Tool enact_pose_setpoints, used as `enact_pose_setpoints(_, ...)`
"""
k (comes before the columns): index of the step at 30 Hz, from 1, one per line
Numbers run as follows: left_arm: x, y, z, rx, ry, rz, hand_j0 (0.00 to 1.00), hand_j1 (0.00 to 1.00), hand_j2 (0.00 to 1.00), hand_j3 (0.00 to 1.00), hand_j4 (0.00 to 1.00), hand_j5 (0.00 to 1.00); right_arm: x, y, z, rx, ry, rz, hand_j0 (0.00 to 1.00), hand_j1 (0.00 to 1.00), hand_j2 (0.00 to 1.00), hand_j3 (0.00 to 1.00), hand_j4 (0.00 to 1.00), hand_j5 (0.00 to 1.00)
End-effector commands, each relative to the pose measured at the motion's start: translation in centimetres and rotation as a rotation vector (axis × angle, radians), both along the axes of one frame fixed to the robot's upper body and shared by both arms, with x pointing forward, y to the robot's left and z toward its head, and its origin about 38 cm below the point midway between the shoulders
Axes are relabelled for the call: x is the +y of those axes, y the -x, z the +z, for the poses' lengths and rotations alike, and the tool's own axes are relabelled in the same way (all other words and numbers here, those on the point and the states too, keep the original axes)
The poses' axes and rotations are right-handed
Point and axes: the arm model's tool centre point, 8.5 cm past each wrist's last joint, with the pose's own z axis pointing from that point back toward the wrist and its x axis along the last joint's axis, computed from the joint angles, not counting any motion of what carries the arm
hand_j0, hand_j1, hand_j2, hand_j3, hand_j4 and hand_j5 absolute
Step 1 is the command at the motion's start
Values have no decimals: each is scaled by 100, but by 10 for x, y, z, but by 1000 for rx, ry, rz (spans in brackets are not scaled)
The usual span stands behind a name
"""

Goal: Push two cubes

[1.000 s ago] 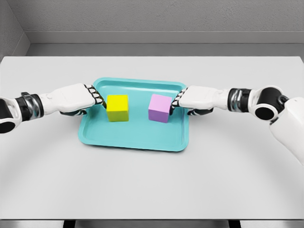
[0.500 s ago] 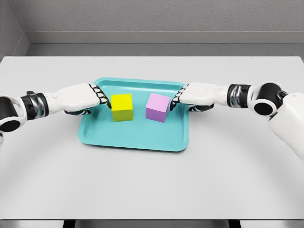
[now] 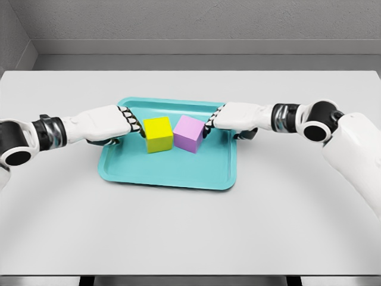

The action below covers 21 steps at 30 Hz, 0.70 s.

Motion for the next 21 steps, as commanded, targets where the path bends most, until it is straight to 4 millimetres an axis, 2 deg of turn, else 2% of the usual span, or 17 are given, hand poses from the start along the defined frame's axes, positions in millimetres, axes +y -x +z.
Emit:
enact_pose_setpoints(1, 1, -1, 1, 3, 8, 6, 75, 75, 75, 75, 75, 75, 2, 0, -5, 2, 15, 2, 66, 66, 66, 66, 66, 66)
enact_pose_setpoints(4, 7, -2, 1, 3, 5, 19, 74, 74, 74, 74, 74, 74, 1, -3, -2, -7, 22, -2, 66, 66, 66, 66, 66, 66)
enact_pose_setpoints(6, 9, -3, 0, 8, 3, 27, 70, 70, 70, 70, 70, 70, 5, -8, -5, -2, 30, -11, 66, 66, 66, 66, 66, 66)
enact_pose_setpoints(11, 19, -6, 0, 10, -3, 53, 70, 70, 70, 70, 70, 70, 6, -10, -8, 6, 29, -17, 66, 66, 66, 66, 66, 66)
enact_pose_setpoints(21, 35, -10, 9, -9, -3, 92, 70, 70, 70, 70, 70, 70, 15, -20, 8, -24, 25, -11, 66, 66, 66, 66, 66, 66)
